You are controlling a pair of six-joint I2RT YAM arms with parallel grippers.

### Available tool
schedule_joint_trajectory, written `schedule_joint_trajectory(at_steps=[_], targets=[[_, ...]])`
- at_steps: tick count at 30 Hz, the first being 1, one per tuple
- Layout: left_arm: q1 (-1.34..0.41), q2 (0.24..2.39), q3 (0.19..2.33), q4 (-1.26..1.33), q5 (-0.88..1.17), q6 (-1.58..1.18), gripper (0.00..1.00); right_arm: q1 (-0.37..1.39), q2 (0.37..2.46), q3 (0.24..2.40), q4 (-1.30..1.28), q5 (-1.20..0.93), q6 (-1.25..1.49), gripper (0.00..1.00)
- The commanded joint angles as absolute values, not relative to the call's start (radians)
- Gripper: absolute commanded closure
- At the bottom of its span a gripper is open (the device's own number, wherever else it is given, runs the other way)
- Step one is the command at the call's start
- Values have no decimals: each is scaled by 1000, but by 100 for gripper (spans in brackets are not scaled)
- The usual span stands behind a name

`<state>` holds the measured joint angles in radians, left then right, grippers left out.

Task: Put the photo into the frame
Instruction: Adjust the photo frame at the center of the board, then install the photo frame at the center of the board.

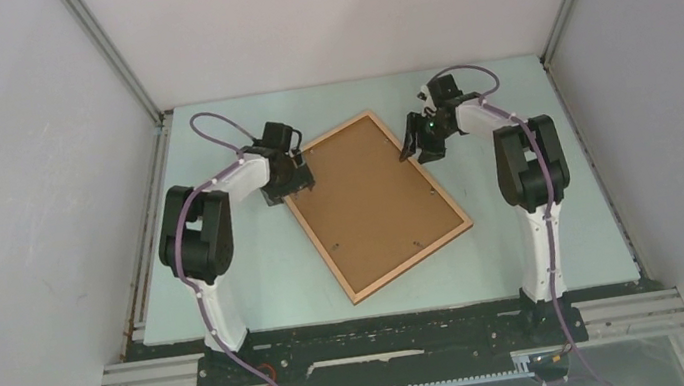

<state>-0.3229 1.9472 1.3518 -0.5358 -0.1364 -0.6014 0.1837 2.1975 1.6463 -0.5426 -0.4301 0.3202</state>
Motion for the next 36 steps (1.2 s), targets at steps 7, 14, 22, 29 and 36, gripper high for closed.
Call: schedule_joint_trajectory(at_steps=[7, 14, 22, 29, 36], targets=[[-328, 1875, 1319, -495, -110, -679, 5, 226, 2201, 1677, -621, -274, 291, 57], [-328, 1906, 1370, -576, -184, -687, 11, 222, 2223, 1701, -638, -277, 300, 75], [-319, 1884, 1347, -553, -197, -707, 20, 221, 2233, 1710, -637, -299, 298, 82], [-283, 1900, 1373, -558, -152, -701, 24, 202, 2255, 1720, -651, -337, 299, 91], [-284, 1870, 1316, -547, -205, -699, 34, 198, 2258, 1722, -649, -345, 298, 92]])
